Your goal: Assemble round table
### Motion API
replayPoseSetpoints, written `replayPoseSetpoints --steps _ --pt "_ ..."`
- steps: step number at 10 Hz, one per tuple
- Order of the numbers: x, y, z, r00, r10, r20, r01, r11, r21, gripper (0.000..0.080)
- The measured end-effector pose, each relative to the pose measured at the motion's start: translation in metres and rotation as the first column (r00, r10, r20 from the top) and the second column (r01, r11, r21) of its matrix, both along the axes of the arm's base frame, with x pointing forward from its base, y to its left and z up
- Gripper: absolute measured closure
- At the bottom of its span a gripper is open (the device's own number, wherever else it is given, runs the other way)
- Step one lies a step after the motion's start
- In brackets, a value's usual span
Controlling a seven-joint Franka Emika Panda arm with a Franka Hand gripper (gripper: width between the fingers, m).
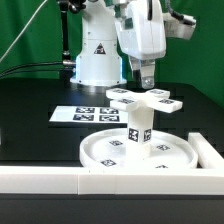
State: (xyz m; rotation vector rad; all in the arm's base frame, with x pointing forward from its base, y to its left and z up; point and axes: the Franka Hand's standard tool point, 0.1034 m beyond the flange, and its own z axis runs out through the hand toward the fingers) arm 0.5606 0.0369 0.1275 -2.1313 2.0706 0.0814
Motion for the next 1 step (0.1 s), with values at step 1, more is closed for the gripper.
replayPoseSetpoints --steps 1 --pt "-0.0003 0.0 -0.0007 1.0 0.0 -0.001 0.0 1.0 0.0 0.0151"
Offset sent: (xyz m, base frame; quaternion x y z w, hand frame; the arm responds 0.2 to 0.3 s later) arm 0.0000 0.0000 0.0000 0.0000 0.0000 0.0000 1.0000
